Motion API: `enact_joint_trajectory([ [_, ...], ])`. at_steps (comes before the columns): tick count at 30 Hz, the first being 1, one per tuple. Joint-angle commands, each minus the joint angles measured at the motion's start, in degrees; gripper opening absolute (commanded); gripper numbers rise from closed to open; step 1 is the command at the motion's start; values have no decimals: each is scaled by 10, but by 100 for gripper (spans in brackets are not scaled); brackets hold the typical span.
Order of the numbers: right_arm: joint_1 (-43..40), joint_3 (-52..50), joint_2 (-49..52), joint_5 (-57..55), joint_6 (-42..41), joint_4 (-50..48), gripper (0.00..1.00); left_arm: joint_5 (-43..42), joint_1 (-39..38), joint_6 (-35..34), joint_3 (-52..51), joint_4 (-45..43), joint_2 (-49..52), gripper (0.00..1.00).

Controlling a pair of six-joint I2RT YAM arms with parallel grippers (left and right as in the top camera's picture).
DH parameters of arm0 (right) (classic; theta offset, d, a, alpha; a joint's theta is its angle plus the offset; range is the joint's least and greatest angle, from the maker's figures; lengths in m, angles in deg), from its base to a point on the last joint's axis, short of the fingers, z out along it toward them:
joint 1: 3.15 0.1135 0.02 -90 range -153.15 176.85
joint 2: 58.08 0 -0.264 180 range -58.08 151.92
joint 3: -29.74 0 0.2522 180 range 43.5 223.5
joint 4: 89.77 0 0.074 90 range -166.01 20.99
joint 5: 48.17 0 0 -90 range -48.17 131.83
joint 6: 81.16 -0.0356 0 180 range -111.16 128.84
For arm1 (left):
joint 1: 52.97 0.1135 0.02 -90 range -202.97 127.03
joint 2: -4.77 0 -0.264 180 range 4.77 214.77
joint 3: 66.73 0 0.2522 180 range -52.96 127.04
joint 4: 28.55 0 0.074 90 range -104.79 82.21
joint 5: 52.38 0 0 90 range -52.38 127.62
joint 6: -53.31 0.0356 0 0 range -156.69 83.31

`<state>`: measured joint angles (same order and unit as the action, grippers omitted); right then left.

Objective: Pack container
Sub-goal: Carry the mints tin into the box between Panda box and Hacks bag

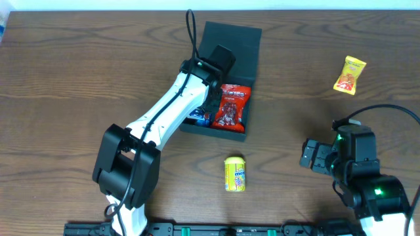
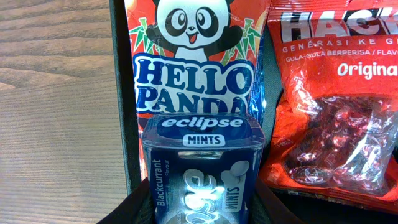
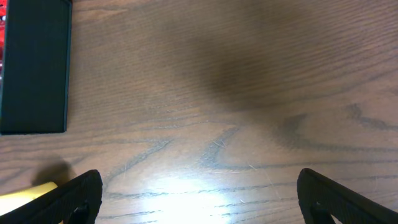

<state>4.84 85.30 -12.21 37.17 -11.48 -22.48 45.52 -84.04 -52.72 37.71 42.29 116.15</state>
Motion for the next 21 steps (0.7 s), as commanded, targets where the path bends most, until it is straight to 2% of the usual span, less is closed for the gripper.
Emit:
enact_joint_trajectory([
  [1, -4, 1, -2, -2, 7, 1, 99, 0, 1, 8, -2, 12, 19, 6],
  [5, -4, 1, -2, -2, 7, 1, 99, 0, 0, 8, -2, 18, 17, 30],
  [9, -4, 1, -2, -2, 7, 1, 99, 0, 0, 6, -2, 24, 6, 32],
  [17, -4, 1, -2, -2, 7, 1, 99, 0, 0, 6, -2, 27, -44, 55],
  [21, -4, 1, -2, -2, 7, 1, 99, 0, 0, 6, -2, 27, -55, 61],
])
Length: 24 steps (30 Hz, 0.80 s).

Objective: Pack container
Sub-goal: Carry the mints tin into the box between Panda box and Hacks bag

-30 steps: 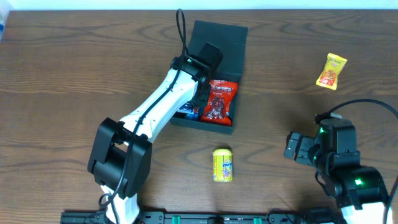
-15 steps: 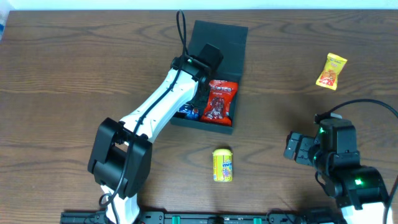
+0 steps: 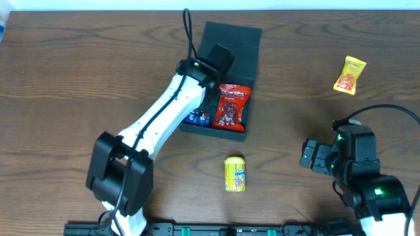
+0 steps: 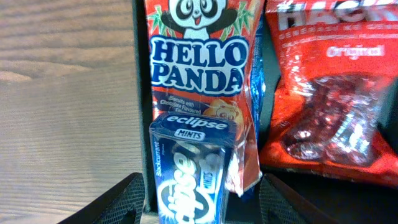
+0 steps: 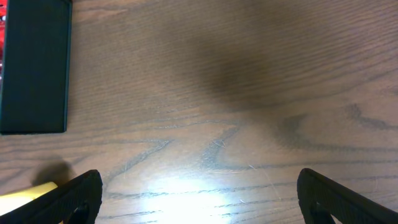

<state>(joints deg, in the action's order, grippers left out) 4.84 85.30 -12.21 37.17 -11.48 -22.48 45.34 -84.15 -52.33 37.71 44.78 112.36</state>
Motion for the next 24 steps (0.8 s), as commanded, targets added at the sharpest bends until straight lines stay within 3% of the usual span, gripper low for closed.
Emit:
enact_joint_trajectory([
  [1, -4, 1, -2, -2, 7, 1, 99, 2, 1, 2, -2, 4, -18, 62],
  [24, -4, 1, -2, -2, 7, 1, 99, 18, 0, 2, -12, 25, -70, 82],
])
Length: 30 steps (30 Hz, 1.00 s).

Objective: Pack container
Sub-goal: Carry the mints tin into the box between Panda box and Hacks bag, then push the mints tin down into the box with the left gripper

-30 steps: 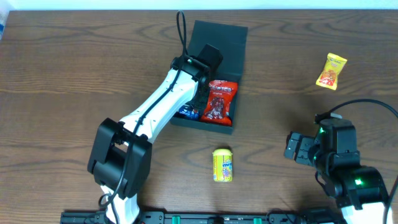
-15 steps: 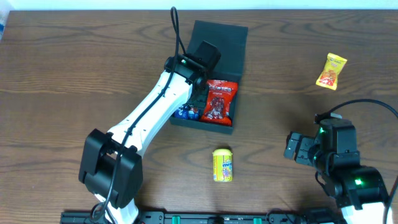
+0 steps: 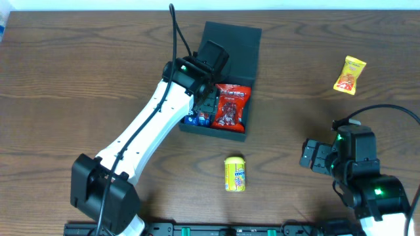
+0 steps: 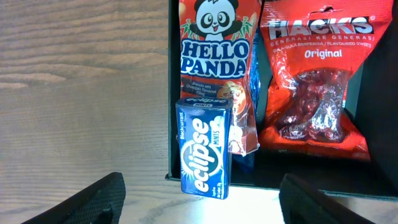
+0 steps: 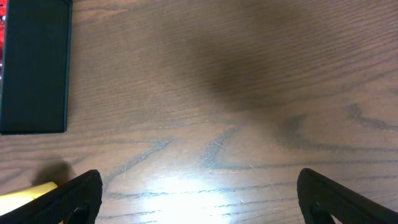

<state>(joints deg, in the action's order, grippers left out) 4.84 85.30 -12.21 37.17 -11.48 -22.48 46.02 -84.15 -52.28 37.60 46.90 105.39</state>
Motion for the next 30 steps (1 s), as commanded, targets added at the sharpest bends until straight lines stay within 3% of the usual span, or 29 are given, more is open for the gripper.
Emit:
enact_joint_trajectory([
  [1, -4, 1, -2, -2, 7, 1, 99, 12, 0, 1, -25, -5, 0, 82],
  [10, -4, 1, -2, -2, 7, 1, 99, 7, 6, -29, -124, -81, 0, 84],
  [22, -4, 1, -2, -2, 7, 1, 99, 7, 13, -29, -126, -116, 0, 78],
  [30, -4, 1, -2, -2, 7, 1, 99, 7, 17, -29, -129, -123, 3, 80],
])
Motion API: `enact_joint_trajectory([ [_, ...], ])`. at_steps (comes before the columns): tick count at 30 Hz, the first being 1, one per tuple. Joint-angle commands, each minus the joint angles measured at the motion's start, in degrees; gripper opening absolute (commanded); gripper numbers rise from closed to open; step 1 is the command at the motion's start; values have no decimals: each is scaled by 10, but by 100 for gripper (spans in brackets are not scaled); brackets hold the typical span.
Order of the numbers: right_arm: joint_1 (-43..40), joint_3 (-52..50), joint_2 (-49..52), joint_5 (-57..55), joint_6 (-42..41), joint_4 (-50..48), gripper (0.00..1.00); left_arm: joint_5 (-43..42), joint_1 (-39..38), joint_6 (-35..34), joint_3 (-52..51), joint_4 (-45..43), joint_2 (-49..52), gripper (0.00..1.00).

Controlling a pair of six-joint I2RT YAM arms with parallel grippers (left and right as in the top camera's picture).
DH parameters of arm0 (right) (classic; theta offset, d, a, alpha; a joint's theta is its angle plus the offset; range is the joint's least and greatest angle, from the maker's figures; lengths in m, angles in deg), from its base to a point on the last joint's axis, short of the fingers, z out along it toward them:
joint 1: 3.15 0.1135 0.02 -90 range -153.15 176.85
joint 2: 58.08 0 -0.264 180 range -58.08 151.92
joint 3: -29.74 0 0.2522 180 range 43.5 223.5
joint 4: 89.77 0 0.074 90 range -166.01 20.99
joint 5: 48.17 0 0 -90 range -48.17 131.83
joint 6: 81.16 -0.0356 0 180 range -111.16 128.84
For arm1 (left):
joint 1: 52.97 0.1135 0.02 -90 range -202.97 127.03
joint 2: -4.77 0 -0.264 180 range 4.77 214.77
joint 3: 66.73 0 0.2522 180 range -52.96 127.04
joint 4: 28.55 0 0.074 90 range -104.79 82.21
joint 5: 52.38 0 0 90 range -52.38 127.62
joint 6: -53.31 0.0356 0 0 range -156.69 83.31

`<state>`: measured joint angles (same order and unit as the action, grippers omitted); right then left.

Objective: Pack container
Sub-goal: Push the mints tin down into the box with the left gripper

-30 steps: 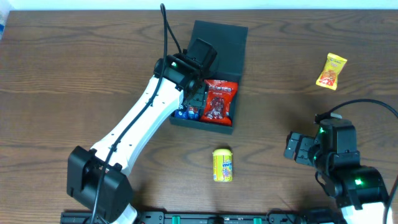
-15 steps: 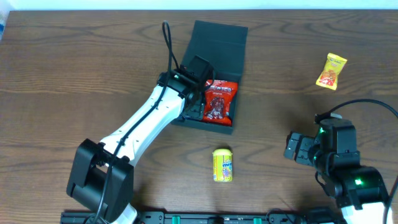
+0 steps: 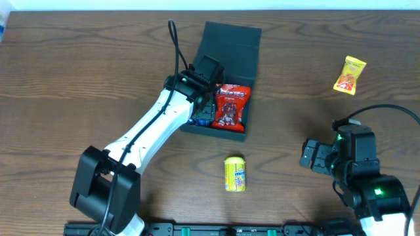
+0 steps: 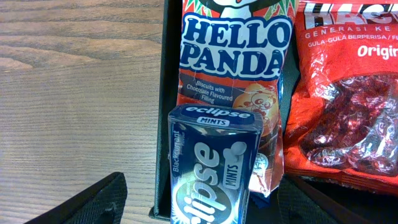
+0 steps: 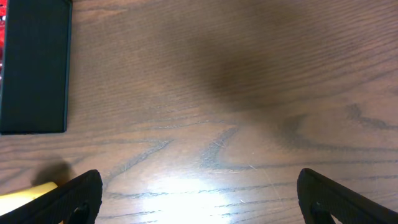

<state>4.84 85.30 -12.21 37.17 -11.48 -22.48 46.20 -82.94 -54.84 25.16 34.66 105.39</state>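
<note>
The black container lies open at the table's back middle; its left wall shows in the left wrist view. Inside lie a Hello Panda packet and a red Hacks bag. A blue Eclipse mints box rests on the Panda packet at the container's near left corner. My left gripper hovers over it, open, fingers wide to either side and apart from the box. My right gripper is open over bare wood.
A yellow sweets tube lies in front of the container; its edge shows by the right gripper's left finger. A yellow and red sachet lies at the back right. The container's corner shows at the right wrist view's left.
My left gripper has come in closer over the mints box and the container's near left corner, still open. The box has stayed put. The right arm has not moved.
First my left fingers sat close against the mints box over the Panda packet. Then they stood apart from it, the box left in the container. Then the gripper was farther back with the whole container corner in view; now it is close again.
</note>
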Motion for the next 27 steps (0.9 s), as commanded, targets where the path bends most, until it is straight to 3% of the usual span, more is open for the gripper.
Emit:
enact_joint_trajectory([
  [1, -4, 1, -2, -2, 7, 1, 99, 6, 6, -3, -6, -1, 3, 80],
  [8, -4, 1, -2, -2, 7, 1, 99, 6, 12, -7, -13, -9, 3, 68],
  [17, -4, 1, -2, -2, 7, 1, 99, 6, 16, -7, -35, -38, 3, 67],
  [19, -4, 1, -2, -2, 7, 1, 99, 6, 16, -8, -35, -40, 3, 48],
  [20, -4, 1, -2, -2, 7, 1, 99, 6, 16, -7, -35, -41, 3, 43],
  [27, -4, 1, -2, -2, 7, 1, 99, 6, 16, -14, -35, -43, 3, 27],
])
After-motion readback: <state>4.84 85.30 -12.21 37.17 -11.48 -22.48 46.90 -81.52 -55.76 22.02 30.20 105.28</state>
